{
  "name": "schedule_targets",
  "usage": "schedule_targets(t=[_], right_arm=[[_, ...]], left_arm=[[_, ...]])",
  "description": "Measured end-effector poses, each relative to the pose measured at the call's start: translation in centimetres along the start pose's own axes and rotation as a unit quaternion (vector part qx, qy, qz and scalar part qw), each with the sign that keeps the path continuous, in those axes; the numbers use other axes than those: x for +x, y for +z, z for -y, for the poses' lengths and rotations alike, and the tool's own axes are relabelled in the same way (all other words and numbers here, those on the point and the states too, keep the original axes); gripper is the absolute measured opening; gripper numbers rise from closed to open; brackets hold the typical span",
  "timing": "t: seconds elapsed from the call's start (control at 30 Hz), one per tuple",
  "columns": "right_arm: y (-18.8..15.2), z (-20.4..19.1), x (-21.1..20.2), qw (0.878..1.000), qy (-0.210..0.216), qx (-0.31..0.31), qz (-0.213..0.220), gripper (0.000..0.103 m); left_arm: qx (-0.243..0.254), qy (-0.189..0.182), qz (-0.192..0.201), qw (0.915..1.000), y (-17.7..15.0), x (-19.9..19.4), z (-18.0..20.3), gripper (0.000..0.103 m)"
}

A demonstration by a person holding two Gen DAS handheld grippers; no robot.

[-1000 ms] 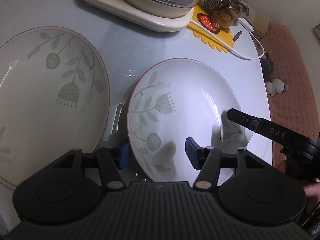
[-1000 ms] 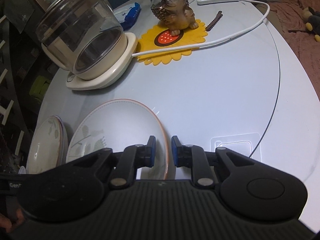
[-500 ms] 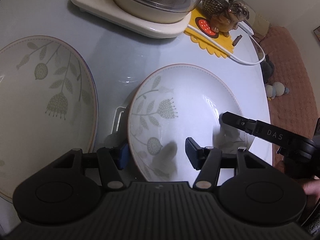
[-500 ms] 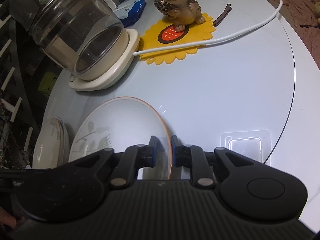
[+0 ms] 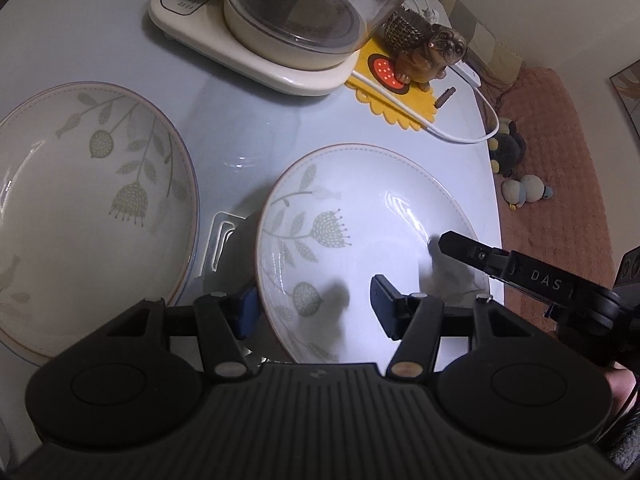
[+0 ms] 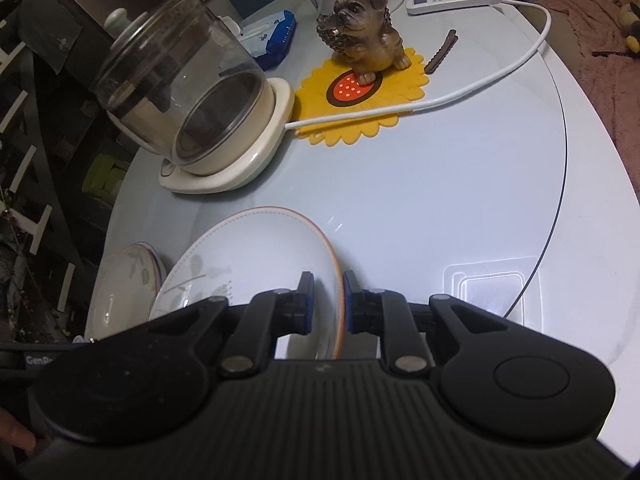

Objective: Organize plates and bowls

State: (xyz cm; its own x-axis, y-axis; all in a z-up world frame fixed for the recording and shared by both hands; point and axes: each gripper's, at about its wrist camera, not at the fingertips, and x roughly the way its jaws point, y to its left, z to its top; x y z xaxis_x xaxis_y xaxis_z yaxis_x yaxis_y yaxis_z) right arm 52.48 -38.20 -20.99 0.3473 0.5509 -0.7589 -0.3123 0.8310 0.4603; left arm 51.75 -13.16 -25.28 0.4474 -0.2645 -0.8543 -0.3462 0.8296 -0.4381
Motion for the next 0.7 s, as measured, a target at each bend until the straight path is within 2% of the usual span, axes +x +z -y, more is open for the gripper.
schedule_targets(t=[0.4,0.7], right_arm=[[0.3,-4.9,-4.7,1.000,0.020,-0.007,0.011,0.018],[-0.5,-9.6,-5.9,0.999,0.041,-0.020,0.018,0.018]], left_arm=[[-0.013,-0.006,0.041,0.9991,0.2,-7.7,-0.5,0.063],[-0.035,-0.011,0.072,0.9967,-0.5,-13.1,-3.7,0.063]])
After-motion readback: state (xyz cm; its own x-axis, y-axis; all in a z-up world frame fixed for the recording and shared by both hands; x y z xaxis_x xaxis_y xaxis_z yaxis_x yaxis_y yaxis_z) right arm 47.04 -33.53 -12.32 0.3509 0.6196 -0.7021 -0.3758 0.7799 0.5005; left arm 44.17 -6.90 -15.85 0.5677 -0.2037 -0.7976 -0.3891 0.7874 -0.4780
